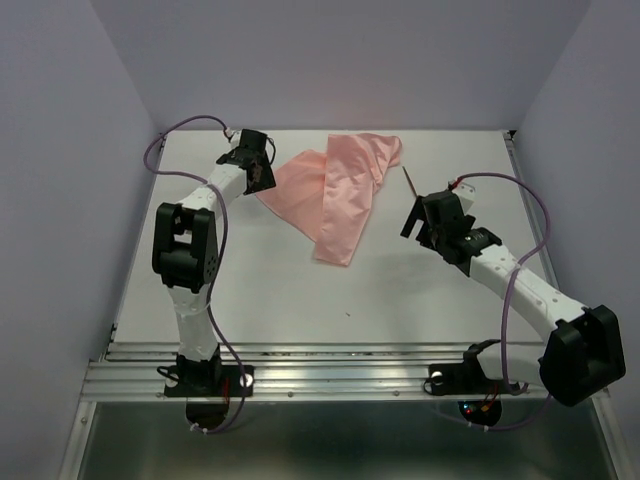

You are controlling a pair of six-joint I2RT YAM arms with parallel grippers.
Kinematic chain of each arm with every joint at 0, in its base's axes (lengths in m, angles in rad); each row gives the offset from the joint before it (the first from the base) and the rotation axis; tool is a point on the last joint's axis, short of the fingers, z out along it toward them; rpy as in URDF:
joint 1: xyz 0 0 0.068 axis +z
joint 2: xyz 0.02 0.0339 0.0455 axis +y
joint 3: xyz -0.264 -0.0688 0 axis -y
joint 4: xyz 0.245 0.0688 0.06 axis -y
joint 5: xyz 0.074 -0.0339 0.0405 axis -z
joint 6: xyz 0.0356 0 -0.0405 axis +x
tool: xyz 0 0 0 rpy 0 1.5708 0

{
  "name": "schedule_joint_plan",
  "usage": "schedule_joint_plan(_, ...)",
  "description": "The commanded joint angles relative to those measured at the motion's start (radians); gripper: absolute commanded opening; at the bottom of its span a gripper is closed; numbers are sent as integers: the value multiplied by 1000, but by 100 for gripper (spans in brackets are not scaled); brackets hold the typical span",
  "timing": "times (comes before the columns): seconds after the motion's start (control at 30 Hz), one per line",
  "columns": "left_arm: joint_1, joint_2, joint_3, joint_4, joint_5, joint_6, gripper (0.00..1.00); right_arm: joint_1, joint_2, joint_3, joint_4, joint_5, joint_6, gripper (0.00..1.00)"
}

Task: Fold the napkin into a case and place the utensils inside
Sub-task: Pick up the crumpled napkin from the center of the board.

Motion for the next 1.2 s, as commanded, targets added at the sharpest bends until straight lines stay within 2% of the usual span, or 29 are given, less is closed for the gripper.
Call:
schedule_joint_plan(0.0,-3,81,118,-23,12,-5,85,-1,-43,-17,25,-9,2,100)
schedule_joint_plan(0.27,-7,234,273,-86,15,-7,82,-1,-77,-49,14,-11,19,100)
schedule_joint_plan(0.33,-10,262,288,-86,18,-7,78,-1,-80,-53,14,-12,24,100)
schedule_joint_plan(0.53,-15,317,291,-92,28,-13,61,-1,-82,-57,5,-20,40,100)
schedule_joint_plan(0.6,-15,334,287,-90,27,-16,50,-1,-85,-57,5,-22,40,100)
schedule_joint_plan(0.83,-15,368,295,-83,38,-5,27,-1,-85,-41,-6,-34,-2,100)
schedule_joint_plan(0.93,-15,367,293,-81,39,2,0,-1,-77,-31,-6,-49,-25,100)
schedule_joint_plan(1.07,-15,315,269,-92,44,12,0,52,-44,-1,-4,-62,-65,100)
schedule_joint_plan(1.17,-15,204,164,-61,61,12,0,162,31,61,-18,-7,-94,100)
